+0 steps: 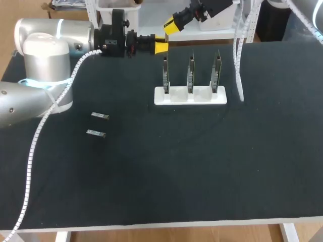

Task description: Pick up the optical module with the left hand, and insert it into the network port with the right hand.

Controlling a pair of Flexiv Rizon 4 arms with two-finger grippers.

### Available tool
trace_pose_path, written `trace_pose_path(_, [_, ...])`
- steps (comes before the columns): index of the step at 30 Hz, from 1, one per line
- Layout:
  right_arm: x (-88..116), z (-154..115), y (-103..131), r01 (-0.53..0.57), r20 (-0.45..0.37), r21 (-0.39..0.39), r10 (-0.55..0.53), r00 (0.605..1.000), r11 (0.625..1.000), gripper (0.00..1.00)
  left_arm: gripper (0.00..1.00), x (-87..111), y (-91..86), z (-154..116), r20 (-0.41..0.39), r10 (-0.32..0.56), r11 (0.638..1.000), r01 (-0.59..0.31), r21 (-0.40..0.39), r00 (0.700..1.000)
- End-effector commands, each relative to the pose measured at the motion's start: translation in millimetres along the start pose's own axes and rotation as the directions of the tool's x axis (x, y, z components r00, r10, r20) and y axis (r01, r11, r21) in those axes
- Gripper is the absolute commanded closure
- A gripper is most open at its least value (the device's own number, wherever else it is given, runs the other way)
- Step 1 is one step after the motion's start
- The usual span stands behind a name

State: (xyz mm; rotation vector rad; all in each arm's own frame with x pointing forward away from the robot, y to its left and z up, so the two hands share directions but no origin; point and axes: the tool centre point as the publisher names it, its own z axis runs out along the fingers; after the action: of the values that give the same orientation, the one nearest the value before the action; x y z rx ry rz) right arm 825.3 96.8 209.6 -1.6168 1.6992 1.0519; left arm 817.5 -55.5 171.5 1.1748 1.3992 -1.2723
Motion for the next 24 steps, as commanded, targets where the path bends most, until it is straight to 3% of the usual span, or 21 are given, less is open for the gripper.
trace_pose_path(1, [-2, -1, -7, 0.001, -0.002, -0.257, -0.002, 1.0, 0.966, 1.0, 0.0, 0.2, 0.3, 0, 0.0, 0.001, 1.0, -0.001, 0.001, 1.0])
trace_pose_path(8, [-2, -1, -6, 0.004, 0.0, -0.257, -0.004, 1.0, 0.966, 1.0, 0.0, 2.3, 1.5, -3, -0.023, 0.003, 1.0, -0.004, -0.015, 1.0])
trace_pose_path(15, [-2, -2, -5, 0.005, 0.0, -0.258, -0.006, 1.0, 0.966, 1.0, 0.0, 7.1, 0.7, -15, -0.194, 0.049, 0.996, -0.063, -0.068, 0.98])
trace_pose_path(17, [-2, -2, -5, 0.006, 0.0, -0.258, -0.006, 1.0, 0.966, 1.0, 0.0, 8.9, 0.0, -19, -0.276, 0.067, 0.989, -0.101, -0.108, 0.959])
trace_pose_path(24, [-2, -2, -5, 0.009, -0.001, -0.259, -0.01, 1.0, 0.966, 1.0, 0.0, 13.3, -9.0, -37, -0.456, 0.134, 0.975, -0.2, -0.098, 0.88])
